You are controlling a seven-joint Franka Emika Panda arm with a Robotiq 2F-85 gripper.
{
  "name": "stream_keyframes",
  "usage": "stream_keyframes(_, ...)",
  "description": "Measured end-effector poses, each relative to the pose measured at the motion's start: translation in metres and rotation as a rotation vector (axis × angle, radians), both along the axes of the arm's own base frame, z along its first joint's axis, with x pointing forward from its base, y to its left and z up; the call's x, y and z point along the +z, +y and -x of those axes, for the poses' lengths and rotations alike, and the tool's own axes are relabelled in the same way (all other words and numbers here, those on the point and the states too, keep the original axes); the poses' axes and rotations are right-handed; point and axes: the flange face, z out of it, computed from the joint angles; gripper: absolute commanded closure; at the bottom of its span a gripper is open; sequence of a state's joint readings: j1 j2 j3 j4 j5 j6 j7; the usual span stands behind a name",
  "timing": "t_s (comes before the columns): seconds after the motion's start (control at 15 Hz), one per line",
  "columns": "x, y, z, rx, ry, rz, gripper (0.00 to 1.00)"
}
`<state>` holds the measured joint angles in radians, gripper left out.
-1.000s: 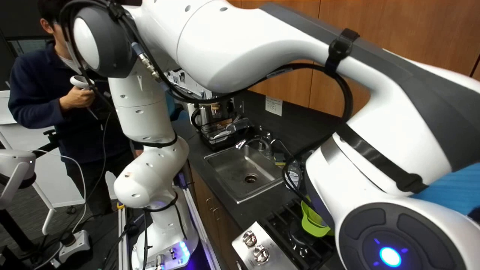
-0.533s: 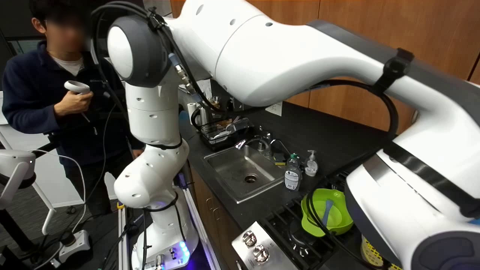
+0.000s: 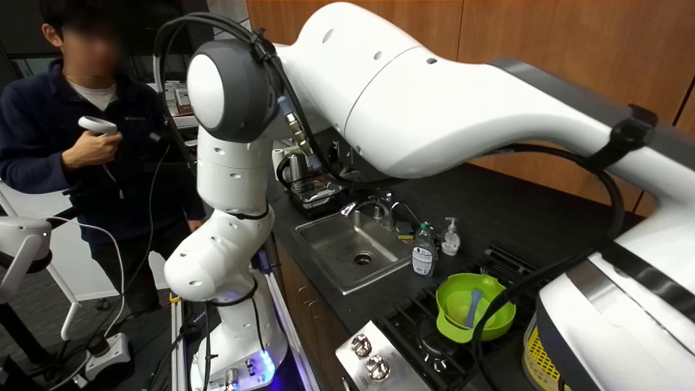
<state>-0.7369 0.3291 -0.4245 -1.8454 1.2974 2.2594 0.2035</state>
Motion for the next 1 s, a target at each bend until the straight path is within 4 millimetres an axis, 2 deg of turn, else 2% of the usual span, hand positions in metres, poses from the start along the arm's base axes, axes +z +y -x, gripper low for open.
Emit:
stream_keyframes(0.2, -0.008, -0.01, 0.007, 0.022, 0.018, 0.048, 0.99)
stream_keyframes(0.47, -0.007, -0.017, 0.013, 0.051, 0.026, 0.105, 0.99)
stream_keyframes(1.0, 0.009, -0.014, 0.003, 0.099, 0.034, 0.217, 0.99)
